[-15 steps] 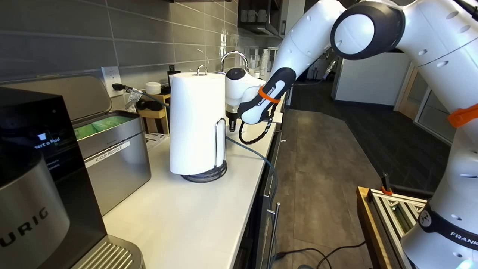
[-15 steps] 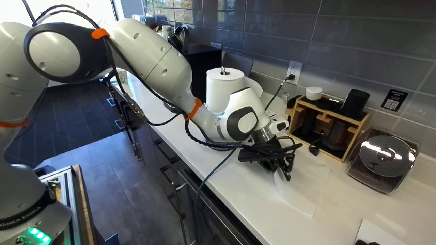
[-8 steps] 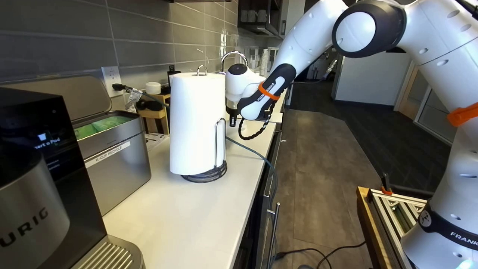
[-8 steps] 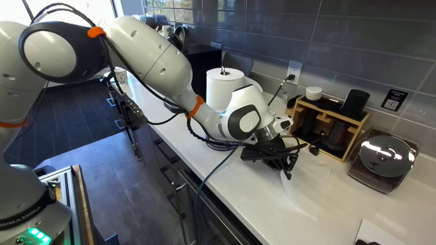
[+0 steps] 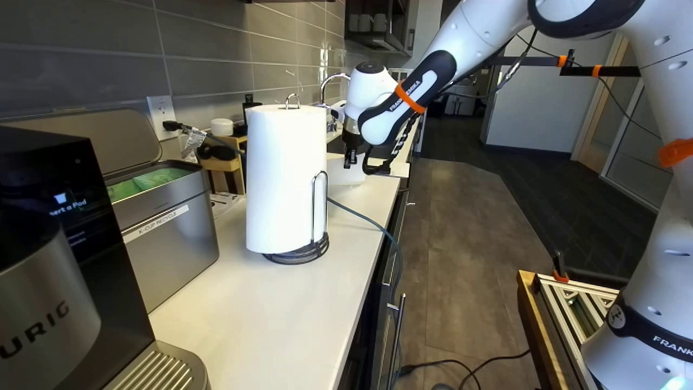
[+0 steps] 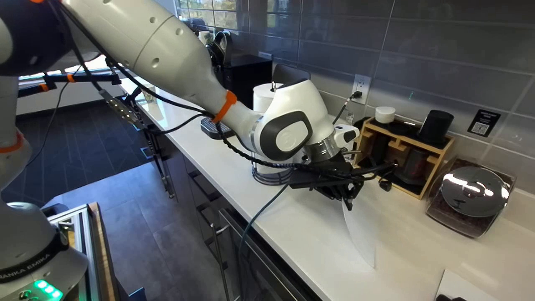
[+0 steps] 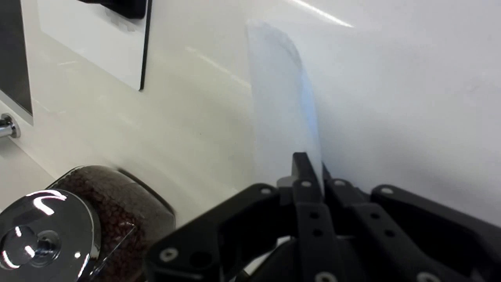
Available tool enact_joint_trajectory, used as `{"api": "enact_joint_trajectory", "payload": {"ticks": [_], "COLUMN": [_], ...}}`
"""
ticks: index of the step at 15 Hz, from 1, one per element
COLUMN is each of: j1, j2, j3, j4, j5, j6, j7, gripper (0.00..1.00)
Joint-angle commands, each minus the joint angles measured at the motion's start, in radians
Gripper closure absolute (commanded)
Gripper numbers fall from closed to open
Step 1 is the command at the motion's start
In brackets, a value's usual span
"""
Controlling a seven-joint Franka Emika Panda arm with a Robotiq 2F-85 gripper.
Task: Move the paper towel to the left, then move the roll and holder to the right
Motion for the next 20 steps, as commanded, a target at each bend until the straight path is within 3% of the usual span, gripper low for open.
{"api": "enact_joint_trajectory", "payload": {"ticks": [1, 5, 8, 9, 10, 12, 16, 20], "j1": [-0.129, -0.31, -0.382, -0.376, -0.218, -0.166, -0.123, -0.022], "j2": [-0.192, -0.357, -0.458, -0.478, -0.403, -0.426, -0.413, -0.553], "j3": [0.126, 0.329, 0.408, 0.397, 0.249, 0.192, 0.154, 0.087], "j4": [-0.204, -0.384, -0.476, -0.489, -0.406, -0.419, -0.412, -0.583], "j5": [0.11, 0.236, 0.409, 0.459, 0.386, 0.396, 0.398, 0.441], "j6": [0.011, 0.02, 0.019, 0.007, 0.001, 0.001, 0.0, 0.005], "j7": [-0.262, -0.542, -0.749, -0.801, -0.696, -0.712, -0.711, -0.939], "gripper": [1.0, 1.0, 1.0, 1.0, 1.0, 0.99, 1.0, 1.0]}}
